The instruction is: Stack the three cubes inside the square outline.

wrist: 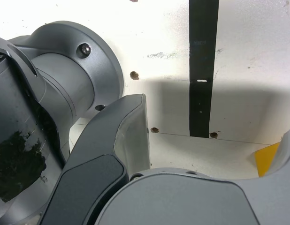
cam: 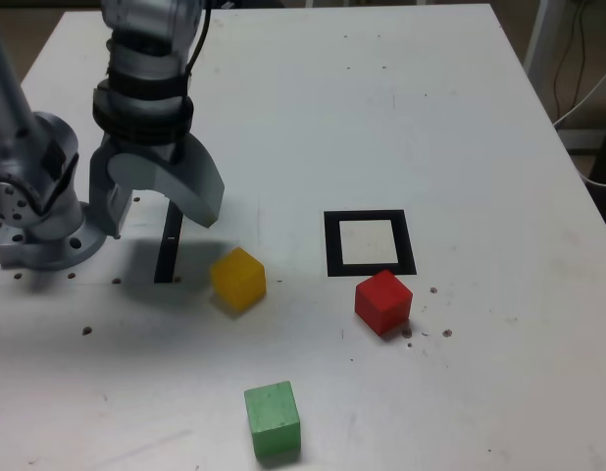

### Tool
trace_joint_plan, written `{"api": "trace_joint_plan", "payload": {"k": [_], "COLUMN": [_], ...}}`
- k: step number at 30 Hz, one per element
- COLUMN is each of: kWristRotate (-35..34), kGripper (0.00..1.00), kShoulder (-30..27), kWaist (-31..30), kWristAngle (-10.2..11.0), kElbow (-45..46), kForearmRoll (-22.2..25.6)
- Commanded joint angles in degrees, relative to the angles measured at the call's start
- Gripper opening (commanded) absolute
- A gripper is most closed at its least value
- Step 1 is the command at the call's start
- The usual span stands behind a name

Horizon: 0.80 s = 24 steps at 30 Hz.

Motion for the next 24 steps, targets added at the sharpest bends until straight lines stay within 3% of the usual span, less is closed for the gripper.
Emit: {"api": "trace_joint_plan", "payload": {"k": [1,24], "kWristRotate": [0.11,0.01], "kGripper": [1.0,1.0], "kShoulder": [-0.66,-0.57], "kWaist": [-0.03,-0.68], "kWristAngle": [0.06,0.34], "kElbow": [-0.12,-2.05], "kForearmRoll": [0.23,1.25]}}
